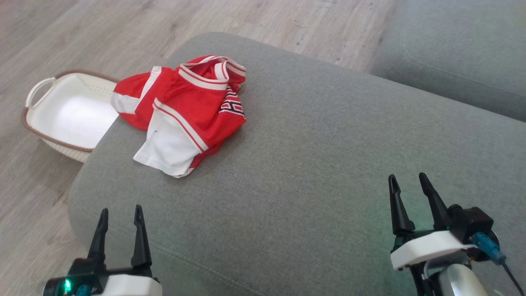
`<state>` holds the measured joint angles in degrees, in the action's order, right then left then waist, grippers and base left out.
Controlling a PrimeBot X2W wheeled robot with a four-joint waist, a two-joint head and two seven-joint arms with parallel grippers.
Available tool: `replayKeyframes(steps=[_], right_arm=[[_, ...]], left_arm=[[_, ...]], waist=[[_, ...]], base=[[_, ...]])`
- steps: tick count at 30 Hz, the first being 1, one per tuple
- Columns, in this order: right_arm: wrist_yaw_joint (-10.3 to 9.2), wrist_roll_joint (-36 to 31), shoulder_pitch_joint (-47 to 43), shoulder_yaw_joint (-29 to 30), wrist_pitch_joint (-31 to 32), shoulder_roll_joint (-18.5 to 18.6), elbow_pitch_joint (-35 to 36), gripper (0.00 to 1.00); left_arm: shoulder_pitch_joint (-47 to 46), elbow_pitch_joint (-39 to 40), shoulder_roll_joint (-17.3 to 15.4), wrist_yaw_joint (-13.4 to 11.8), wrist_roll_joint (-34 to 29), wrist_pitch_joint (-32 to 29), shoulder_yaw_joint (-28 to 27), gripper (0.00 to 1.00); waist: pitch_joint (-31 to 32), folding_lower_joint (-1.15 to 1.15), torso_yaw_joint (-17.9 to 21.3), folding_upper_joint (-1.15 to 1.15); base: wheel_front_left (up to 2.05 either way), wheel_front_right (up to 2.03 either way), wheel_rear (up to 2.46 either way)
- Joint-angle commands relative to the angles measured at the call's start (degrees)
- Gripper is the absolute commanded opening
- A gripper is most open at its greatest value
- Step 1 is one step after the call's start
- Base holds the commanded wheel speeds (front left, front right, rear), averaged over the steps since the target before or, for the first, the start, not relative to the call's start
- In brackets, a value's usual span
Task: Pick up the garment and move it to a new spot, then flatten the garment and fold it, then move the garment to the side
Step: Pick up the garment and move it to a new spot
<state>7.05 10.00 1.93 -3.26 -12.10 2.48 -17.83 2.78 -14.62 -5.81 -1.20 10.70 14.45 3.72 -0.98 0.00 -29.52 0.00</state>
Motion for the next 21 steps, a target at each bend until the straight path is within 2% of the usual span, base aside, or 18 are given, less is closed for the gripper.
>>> replayKeyframes(steps=[1,6,8,11,16,21], right_arm=[[0.44,-0.4,2.8,-1.4,-0.5,0.4,1.7,1.0],[0.44,-0.5,3.0,-1.2,-0.2,0.4,2.0,1.0],[0.44,-0.9,3.3,-0.9,0.0,0.4,2.5,1.0],[0.44,-1.8,3.7,-0.4,0.3,0.4,3.6,1.0],[0.44,-3.8,4.6,0.6,1.7,0.4,6.1,1.0],[0.44,-6.6,6.4,1.1,3.6,0.4,9.5,1.0]], left_arm=[[-1.6,1.8,-0.8,-0.4,0.1,0.5,-2.0,1.0],[-2.7,2.7,-0.9,-0.2,0.7,-0.6,-1.9,1.0],[-4.0,5.4,-0.5,-0.4,2.3,-3.1,-2.4,1.0],[-7.1,10.3,-1.6,-0.5,4.3,-8.6,-3.7,1.0],[-15.5,15.7,-5.7,1.3,9.4,-18.2,-7.1,1.0],[-24.6,12.4,-10.7,3.9,16.1,-25.1,-11.6,1.0]], waist=[[-0.5,0.0,-0.4,0.0],[-1.5,0.0,-0.1,0.0],[-2.5,0.0,0.3,0.0],[-4.4,0.0,1.3,0.0],[-8.8,0.0,4.4,0.0],[-14.2,0.0,9.9,0.0]], base=[[0.0,0.0,0.0],[0.0,0.0,0.0],[0.0,0.0,0.0],[0.0,0.0,0.0],[0.0,0.0,0.0],[0.0,0.0,0.0]])
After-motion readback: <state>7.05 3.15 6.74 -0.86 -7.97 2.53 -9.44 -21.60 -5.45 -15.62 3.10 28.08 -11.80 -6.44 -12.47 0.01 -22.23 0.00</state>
